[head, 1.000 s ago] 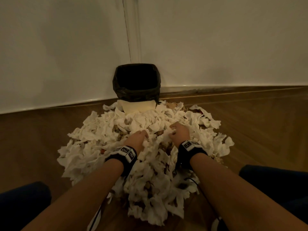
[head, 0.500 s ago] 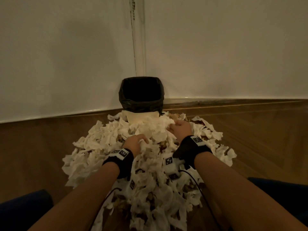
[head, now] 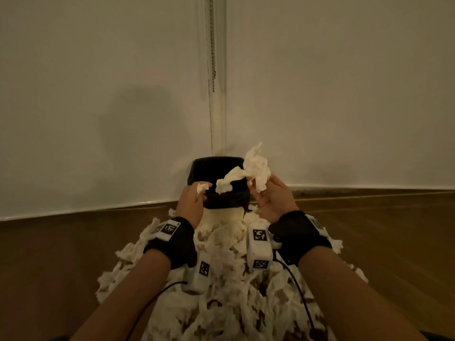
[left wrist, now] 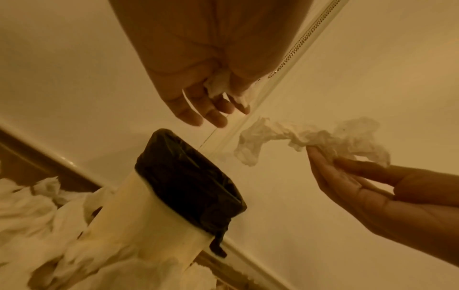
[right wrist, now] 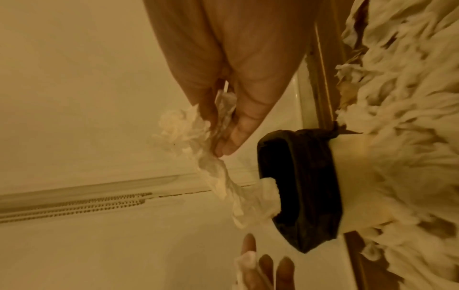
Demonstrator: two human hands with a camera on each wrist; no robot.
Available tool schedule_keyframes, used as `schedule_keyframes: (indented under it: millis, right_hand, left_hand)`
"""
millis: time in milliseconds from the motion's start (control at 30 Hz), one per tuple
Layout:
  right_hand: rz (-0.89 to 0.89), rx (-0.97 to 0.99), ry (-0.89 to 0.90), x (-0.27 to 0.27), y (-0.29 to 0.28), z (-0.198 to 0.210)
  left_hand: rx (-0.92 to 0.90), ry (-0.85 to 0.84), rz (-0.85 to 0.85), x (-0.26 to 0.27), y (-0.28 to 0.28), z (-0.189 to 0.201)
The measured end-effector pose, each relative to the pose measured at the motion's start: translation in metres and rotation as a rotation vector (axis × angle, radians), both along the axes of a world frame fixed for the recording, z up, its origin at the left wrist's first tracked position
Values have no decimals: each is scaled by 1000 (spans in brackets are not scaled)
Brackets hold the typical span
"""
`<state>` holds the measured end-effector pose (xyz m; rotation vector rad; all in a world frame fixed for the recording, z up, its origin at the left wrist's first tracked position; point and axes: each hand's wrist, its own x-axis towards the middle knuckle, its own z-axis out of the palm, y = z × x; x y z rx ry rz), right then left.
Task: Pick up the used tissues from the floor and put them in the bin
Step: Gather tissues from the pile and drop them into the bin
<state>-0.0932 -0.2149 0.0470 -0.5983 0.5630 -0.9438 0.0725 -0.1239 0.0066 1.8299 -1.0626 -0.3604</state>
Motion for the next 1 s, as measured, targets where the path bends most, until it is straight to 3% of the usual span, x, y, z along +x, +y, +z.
schedule_keyframes:
  millis: [133,267,333,433,600,667,733,900,1000]
  right_hand:
    - [-69,-55,-8,12,-14,15]
    - [-131,-211,172,35,-34,17]
    - [-167,-320,364,48,-47,13]
    - [-164,-477,689,66,-63,-2]
    - [84,-543,1054,79,-66,-42]
    - [108,-562,1092,77,-65,-49]
    - [119,-515,1021,71,-66,-51]
    - [-9,-406,968,45,-65,-51]
    - [-30,-378,996,24,-56,-60]
  left_hand:
    - [-59,-167,101,9,-10,19]
    - [-58,-187,90,18,-29,40]
    - [-74,-187,102,22,-41,47]
    - [40,-163,75,26,-58,44]
    - [162,-54,41,24,-66,24]
    - [135,-61,60,23,-64,18]
    - [108,-74,65,22,-60,12]
    - [49,-26,26,13,-45,5]
    - [105,2,-37,3,-33,-4]
